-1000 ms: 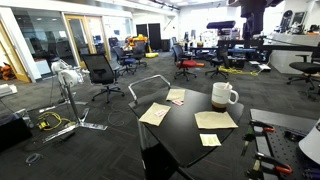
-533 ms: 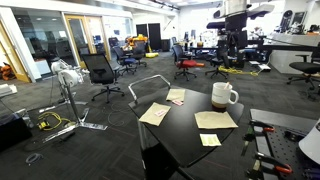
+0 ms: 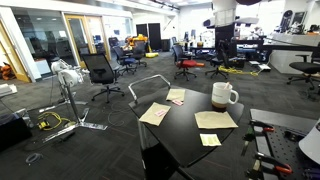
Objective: Remove the marker from the mug cup
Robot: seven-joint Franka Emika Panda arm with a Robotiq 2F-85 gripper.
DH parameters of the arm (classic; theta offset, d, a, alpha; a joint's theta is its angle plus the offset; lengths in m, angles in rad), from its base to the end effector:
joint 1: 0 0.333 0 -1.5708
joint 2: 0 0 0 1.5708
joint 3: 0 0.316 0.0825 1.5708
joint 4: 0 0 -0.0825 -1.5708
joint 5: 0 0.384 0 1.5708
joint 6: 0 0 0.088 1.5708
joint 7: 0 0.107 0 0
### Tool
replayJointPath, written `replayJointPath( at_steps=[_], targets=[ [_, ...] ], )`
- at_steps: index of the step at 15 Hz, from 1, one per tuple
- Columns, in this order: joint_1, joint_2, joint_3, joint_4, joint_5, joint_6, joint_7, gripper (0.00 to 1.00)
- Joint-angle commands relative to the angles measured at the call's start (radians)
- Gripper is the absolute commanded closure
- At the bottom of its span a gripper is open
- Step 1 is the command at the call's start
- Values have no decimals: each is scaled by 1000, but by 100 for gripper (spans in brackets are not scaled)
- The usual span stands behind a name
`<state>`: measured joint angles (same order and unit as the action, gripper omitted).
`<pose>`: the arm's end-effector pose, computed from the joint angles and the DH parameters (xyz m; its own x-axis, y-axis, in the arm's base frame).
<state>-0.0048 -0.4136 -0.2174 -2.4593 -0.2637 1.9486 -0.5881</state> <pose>0.3931 -0.1084 0.4349 0.8679 0.4664 -0.1711 0.4819 -0.8741 0.0617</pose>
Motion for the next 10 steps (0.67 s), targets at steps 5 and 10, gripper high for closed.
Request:
replayJointPath(
  at_steps=[5, 10],
  targets=[
    [-16, 0, 15, 1, 6, 0, -5, 0],
    [-22, 6, 10, -14, 2, 17, -5, 0]
  ],
)
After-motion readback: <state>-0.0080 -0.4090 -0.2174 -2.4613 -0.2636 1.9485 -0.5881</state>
